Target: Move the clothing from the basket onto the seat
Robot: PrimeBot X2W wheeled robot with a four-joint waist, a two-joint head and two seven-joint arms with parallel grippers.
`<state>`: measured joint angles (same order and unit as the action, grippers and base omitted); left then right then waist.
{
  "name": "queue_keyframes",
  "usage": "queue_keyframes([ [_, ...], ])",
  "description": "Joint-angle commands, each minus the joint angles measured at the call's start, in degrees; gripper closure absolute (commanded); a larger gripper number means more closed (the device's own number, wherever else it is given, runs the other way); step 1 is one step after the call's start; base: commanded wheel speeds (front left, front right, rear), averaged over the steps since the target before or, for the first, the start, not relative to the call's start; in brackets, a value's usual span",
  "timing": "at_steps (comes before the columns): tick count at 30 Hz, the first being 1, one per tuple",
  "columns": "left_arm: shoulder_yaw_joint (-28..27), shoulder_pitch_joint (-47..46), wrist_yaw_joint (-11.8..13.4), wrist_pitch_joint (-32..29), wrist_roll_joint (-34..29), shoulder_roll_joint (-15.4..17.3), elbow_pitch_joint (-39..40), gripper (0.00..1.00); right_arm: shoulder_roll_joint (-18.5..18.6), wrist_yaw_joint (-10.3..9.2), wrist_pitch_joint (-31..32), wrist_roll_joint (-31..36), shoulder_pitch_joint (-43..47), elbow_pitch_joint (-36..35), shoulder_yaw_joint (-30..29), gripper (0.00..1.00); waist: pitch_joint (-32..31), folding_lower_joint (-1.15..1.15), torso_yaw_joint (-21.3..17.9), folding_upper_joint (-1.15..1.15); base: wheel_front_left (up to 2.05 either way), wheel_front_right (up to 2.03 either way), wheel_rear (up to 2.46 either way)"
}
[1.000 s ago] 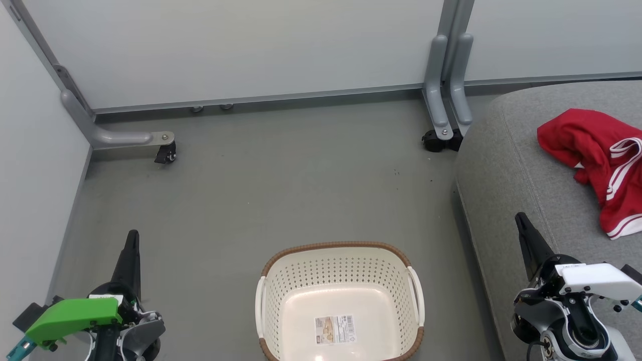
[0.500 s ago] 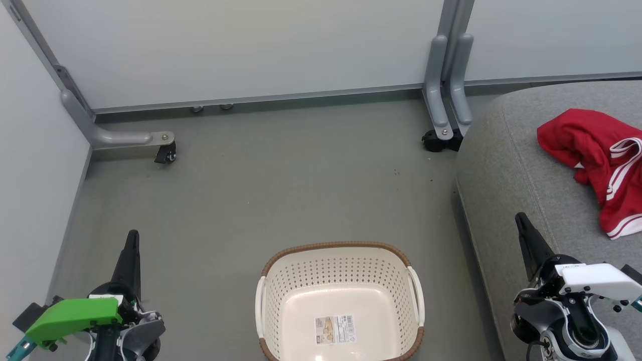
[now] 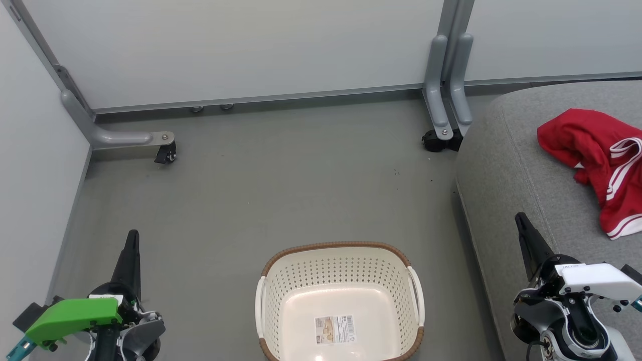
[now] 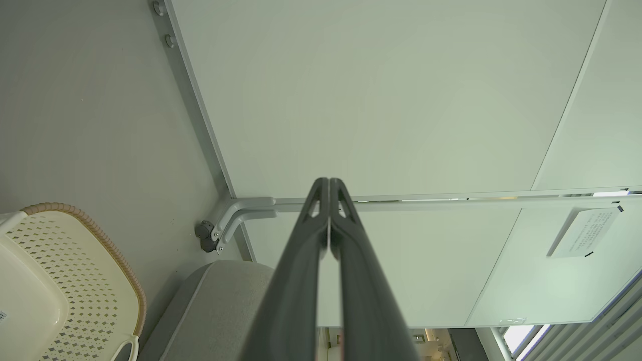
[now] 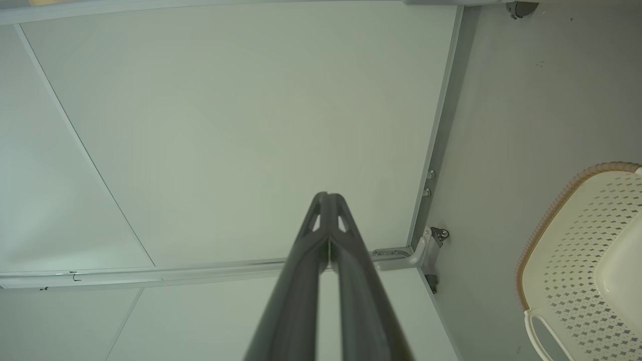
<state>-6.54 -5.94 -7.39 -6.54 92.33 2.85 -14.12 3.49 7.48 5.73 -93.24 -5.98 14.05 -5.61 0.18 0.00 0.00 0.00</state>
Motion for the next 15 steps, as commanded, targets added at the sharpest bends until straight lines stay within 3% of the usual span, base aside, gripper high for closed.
queue_keyframes([
  [1,-0.12,-0.61,-0.23,-0.21,0.16,-0.02,0.13,1.00,0.04,0.02,0.22,0.24,-0.37,0.11,-0.18,1.00,0.00,0.00,0.00,0.00,0.00,0.00,0.00],
  [15,-0.11,-0.61,-0.23,-0.20,0.17,-0.02,0.12,1.00,-0.05,0.02,0.29,0.41,-0.39,0.12,-0.31,1.00,0.00,0.00,0.00,0.00,0.00,0.00,0.00],
])
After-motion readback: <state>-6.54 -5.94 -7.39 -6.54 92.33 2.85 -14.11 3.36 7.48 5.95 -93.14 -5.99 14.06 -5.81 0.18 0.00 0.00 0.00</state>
